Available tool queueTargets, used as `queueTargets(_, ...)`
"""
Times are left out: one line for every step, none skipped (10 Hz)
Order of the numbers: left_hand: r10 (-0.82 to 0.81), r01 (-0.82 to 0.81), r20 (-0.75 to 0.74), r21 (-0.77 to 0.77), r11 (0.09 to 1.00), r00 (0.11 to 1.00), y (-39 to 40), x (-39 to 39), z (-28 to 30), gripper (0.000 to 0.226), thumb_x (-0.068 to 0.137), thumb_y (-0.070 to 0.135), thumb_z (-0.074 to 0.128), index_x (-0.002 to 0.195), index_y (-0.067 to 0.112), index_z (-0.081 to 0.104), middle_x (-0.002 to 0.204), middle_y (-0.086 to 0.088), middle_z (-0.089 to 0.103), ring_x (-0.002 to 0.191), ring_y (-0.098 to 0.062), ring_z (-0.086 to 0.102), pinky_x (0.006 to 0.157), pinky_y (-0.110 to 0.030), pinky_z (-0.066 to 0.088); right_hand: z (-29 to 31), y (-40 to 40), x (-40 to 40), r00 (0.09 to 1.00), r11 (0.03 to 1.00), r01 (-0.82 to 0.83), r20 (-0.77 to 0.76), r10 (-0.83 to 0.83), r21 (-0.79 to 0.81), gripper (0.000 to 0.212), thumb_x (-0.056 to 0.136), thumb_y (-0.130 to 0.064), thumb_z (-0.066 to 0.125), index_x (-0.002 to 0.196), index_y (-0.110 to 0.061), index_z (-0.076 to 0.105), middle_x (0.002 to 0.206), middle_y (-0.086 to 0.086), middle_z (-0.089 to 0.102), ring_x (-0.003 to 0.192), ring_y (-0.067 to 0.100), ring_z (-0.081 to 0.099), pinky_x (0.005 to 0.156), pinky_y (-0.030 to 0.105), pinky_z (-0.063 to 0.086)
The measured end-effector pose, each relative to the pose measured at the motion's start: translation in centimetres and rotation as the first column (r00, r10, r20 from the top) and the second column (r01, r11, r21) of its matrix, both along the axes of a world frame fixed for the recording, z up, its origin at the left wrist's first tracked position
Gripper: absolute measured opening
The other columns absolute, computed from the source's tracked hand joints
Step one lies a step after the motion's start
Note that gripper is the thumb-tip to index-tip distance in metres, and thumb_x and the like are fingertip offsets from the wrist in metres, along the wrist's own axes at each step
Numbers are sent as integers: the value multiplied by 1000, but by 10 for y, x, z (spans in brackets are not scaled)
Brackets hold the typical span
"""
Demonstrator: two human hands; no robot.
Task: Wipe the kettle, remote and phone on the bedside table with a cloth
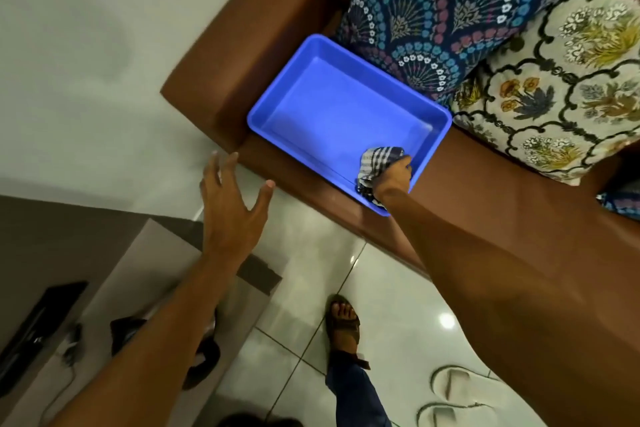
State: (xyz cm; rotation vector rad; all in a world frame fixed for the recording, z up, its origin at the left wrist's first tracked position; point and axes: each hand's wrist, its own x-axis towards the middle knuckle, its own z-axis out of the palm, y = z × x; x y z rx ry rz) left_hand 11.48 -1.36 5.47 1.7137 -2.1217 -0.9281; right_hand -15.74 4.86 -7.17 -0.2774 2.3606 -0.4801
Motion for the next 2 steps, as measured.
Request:
queueTargets(21,-20,34,-29,999,999,-8,37,30,78,97,41,70,160,11,36,175,-13,16,159,-35,22,121,-60,39,13,7,17,978,993,-119,-172,115,-10,90,99,-5,66,166,4,6,169,25,23,154,43,33,126,44,27)
queueTargets(58,-39,118,-158,987,991,-16,64,68,84,97,47,69,163,13,30,177,-8,3,161,-35,16,122,-64,36,42,13,33,928,972,-236,-293,230,12,96,91,-13,75,164,4,15,169,25,23,155,44,29,128,47,24)
